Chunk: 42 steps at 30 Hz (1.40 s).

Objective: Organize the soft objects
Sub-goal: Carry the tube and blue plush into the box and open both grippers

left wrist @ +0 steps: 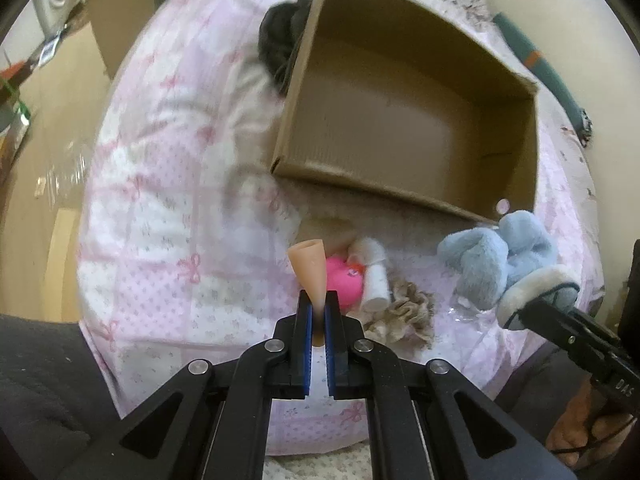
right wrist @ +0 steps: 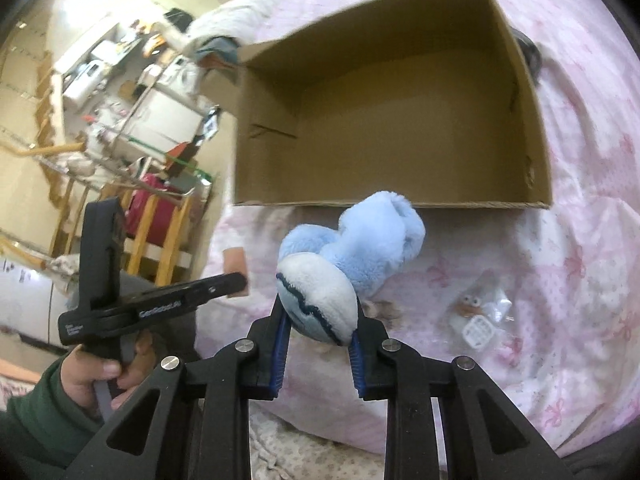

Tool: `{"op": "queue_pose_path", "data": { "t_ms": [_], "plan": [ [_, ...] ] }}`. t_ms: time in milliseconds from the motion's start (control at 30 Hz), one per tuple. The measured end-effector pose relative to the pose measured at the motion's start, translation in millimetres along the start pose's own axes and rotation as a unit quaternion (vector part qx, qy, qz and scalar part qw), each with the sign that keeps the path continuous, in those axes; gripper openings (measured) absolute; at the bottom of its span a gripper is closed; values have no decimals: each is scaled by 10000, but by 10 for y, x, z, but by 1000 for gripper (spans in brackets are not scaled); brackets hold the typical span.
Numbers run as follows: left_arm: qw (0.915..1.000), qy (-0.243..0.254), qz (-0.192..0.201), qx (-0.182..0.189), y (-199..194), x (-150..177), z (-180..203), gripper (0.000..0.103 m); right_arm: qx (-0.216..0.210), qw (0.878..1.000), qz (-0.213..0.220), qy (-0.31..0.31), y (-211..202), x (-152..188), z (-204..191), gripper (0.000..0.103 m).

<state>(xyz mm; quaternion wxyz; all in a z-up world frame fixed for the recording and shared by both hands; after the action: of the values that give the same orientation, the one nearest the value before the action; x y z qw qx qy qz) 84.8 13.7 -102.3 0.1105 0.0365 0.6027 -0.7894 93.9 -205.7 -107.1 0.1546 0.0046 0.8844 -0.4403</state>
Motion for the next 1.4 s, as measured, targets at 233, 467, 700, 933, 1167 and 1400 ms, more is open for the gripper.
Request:
{"op": "queue_pose_path", "data": {
  "t_ms": [233, 467, 700, 933, 1167, 1400],
  "plan": [
    [9988, 114, 470, -2, -361, -117, 95, 5, 3, 9971, 672, -359, -354, -28, -184, 28],
    [9976, 371, 579, -93, -441, -366, 258, 5, -62, 9935, 1068, -398, -638, -195, -152, 28],
    [9959, 642, 612, -189, -330, -734, 385, 5, 49, 9906, 1302, -418, -782, -464, -92, 28],
    [9883, 1160, 846, -510, -91, -1040, 598, 5, 294, 9895, 1381, -314, -618, -733, 152, 28],
    [9886, 1233, 729, -468, 346, -1085, 600, 5, 635, 9897, 1277, 105, -317, -854, 472, 28],
    [9870, 1300, 784, -535, 414, -1125, 602, 5, 740, 9913, 1045, 287, -152, -940, 648, 28]
  ]
}}
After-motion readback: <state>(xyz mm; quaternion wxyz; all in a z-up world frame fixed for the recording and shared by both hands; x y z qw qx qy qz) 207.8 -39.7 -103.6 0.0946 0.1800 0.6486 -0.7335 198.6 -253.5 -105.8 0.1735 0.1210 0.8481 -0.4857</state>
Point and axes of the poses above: each gripper's, at about its wrist camera, not at the fingertips, and y roughly the way its jaws point, z to its right, x to its underside, the point moved 4 cm from there along y, roughly the way its jaws point, and after that the axes turned 4 degrees about -z, right-handed, at the moved point
